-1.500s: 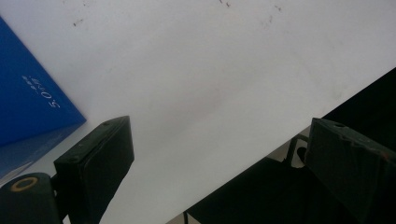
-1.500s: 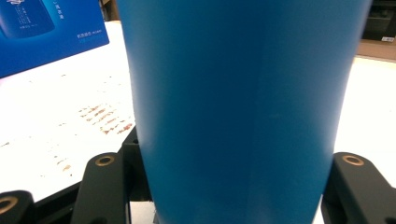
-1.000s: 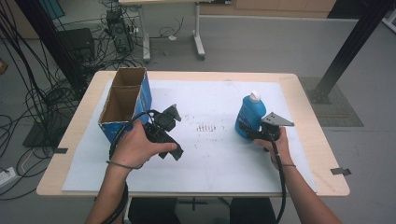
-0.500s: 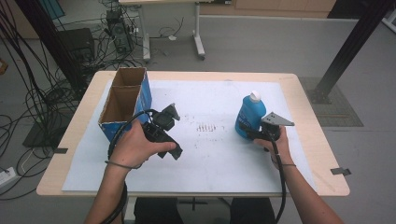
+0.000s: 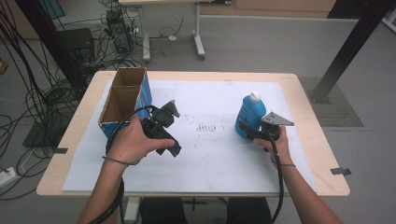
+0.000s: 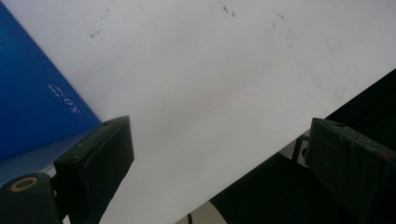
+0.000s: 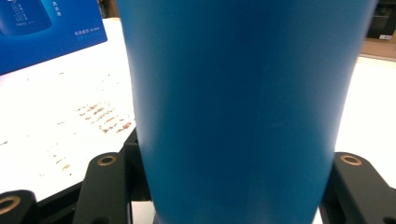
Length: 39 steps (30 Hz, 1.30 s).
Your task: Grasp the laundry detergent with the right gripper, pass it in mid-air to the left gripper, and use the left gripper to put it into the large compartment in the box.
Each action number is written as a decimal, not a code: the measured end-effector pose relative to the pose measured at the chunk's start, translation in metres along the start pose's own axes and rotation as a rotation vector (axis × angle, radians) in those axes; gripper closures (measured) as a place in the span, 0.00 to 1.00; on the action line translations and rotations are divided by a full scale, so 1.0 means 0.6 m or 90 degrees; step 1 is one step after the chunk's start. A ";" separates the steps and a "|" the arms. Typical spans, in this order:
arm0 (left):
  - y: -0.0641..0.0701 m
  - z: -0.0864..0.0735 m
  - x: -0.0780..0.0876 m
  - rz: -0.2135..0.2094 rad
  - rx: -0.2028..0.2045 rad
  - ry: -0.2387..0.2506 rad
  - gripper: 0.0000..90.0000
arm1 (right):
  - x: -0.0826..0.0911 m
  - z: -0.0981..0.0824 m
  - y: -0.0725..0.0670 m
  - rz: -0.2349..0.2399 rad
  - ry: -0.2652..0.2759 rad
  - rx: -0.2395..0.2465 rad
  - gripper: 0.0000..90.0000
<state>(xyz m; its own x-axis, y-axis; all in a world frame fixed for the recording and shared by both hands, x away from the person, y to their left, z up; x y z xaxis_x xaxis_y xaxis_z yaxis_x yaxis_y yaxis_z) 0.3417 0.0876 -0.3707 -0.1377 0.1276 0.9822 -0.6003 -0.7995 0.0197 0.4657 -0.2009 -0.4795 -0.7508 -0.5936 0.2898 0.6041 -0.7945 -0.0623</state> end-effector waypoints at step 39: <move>0.007 0.063 0.115 -0.066 -0.194 0.046 0.10 | 0.052 0.125 -0.095 0.252 -0.030 0.040 0.46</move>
<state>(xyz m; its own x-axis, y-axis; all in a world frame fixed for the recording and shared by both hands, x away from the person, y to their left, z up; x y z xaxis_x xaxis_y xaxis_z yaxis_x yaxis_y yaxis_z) 0.3595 0.0709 -0.2956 -0.1129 0.2489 0.9619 -0.8210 -0.5686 0.0508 0.4278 -0.1649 -0.3953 -0.4447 -0.8446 0.2980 0.8603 -0.4954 -0.1202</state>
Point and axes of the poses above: each handheld gripper's, and its own axes: x roughly backward along the jaws, z roughly out of its top, y roughly to its right, the point moved 9 cm from there along -x, roughly forward along the jaws
